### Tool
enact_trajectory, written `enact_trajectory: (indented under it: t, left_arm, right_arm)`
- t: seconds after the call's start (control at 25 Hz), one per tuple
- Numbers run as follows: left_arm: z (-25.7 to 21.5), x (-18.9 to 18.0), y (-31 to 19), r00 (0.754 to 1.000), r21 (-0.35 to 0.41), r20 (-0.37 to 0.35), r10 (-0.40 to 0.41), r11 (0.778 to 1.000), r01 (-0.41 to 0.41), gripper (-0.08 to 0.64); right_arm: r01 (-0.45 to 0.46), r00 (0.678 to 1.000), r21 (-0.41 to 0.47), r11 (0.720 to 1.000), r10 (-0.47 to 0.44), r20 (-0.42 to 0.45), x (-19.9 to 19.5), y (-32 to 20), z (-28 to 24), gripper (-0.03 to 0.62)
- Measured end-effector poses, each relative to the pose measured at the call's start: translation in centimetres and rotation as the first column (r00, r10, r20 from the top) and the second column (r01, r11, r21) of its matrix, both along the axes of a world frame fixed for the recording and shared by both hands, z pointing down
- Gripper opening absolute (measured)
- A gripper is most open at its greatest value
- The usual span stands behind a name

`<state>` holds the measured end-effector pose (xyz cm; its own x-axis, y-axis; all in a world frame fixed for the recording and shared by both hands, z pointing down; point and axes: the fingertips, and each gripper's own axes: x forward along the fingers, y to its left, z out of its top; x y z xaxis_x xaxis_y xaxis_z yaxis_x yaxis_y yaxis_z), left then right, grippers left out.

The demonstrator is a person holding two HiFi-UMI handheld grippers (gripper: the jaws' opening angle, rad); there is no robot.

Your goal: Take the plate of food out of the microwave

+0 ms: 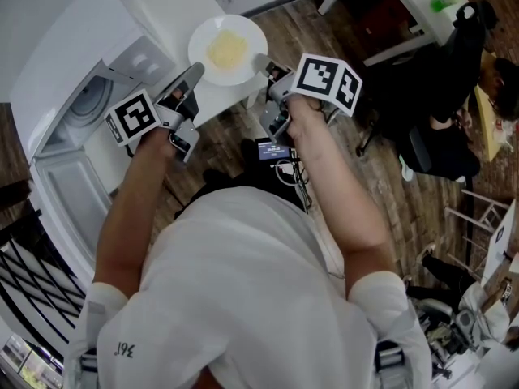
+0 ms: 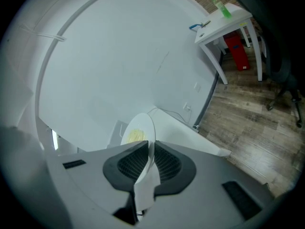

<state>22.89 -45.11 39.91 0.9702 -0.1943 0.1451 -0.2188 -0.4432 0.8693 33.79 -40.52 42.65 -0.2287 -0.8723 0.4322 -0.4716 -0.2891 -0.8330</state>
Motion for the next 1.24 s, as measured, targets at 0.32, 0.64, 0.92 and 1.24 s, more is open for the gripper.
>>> enact_trajectory:
  t: [0.32,0.64,0.92,1.24]
  left_arm:
    - [0.8,-0.4,-0.2,0.999,0.000,0.038,-0.006,1.000,0.007,0.048]
    - [1.7,-1.1,-0.6,0.996,0.014,0.089,-0.021,1.000,0.020,0.048]
    - [2.8,-1.1,-0.7,0.994,-0.005,0.111,-0.019,1.000,0.020,0.048]
    - [4.5,-1.0,0.2,0.994,-0.049,0.111,-0.006,0.999,0.012,0.048]
  right_arm:
    - [0.006,1.000,-0.001,1.000,-0.006,-0.024,0.0,-0.1,0.3,0.035]
    - [0.007,1.000,-0.004,1.000,-0.007,-0.029,0.0,-0.3,0.4,0.035]
    - [0.000,1.000,-0.029,1.000,0.000,-0.024,0.0,-0.3,1.2,0.035]
    - [0.001,1.000,-0.062,0.998,-0.003,-0.027,-0.2,0.3,2.5,0.035]
